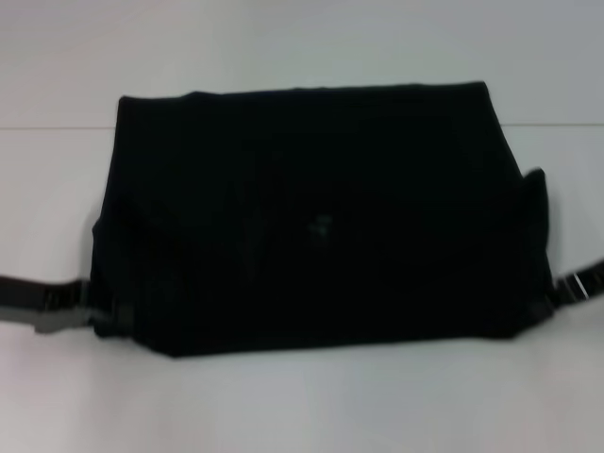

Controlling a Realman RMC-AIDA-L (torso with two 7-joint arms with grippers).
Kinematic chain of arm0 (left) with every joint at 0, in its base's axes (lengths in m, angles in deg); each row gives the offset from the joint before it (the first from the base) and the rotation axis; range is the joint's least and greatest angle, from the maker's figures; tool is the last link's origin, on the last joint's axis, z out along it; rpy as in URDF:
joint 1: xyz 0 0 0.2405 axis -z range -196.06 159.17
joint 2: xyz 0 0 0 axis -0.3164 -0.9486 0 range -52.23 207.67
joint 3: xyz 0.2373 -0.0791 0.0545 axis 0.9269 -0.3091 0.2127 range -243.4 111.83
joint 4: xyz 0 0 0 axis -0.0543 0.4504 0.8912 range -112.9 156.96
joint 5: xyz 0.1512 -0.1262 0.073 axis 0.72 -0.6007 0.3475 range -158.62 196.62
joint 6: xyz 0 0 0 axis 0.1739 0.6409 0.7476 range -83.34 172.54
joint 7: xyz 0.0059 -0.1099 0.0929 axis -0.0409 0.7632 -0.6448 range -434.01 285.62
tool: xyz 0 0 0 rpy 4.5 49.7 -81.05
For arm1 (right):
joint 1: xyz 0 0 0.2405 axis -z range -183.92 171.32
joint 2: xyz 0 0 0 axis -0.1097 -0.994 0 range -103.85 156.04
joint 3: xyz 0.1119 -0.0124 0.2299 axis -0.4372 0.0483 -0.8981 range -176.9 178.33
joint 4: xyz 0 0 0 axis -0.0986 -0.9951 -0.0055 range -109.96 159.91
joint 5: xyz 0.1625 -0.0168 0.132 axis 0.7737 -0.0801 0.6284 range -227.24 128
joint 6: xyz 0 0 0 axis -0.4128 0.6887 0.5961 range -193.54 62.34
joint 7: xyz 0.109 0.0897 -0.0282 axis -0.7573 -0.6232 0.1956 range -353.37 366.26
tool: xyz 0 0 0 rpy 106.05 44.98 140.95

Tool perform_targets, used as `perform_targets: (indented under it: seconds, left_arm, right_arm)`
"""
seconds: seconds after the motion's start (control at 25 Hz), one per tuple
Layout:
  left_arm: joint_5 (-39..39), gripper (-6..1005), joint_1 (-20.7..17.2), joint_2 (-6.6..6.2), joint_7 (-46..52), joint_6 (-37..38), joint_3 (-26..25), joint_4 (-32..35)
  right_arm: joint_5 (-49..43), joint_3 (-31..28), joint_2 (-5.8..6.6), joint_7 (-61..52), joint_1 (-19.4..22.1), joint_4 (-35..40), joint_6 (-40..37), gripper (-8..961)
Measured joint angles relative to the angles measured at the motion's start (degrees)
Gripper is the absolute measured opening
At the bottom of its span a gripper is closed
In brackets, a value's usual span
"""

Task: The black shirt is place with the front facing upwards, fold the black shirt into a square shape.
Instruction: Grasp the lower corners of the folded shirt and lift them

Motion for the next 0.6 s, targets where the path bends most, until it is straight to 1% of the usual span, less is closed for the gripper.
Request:
perform_targets:
  seconds: [0.12,0.24,0.32,0.48,0.6]
  left_arm:
    - [3.8,13,0.4,-0.25,-0.2,6.1,0.1,0.1]
    - [9.3,13,0.9,-0.28,-1.6,12.9,0.3,0.2]
    - [11.6,13,1.2,-0.28,-2.7,16.3,0.4,0.2]
    - [13.3,13,1.4,-0.26,-4.9,21.4,1.7,0.2]
    - [13.4,13,1.5,-0.07,-7.5,24.5,2.7,-0.2]
  right_arm:
    - [-0.6,0.0,0.02,2.9,1.4,0.5,-6.5,9]
    - [-1.2,0.0,-0.39,6.0,3.2,0.5,-12.0,9]
    - [-1.6,0.0,-0.61,8.3,4.3,0.5,-15.2,9]
    - [-1.6,-0.2,-0.98,13.2,6.2,0.2,-20.7,10]
    - [-1.7,-0.2,-1.25,14.6,6.9,0.2,-22.0,10]
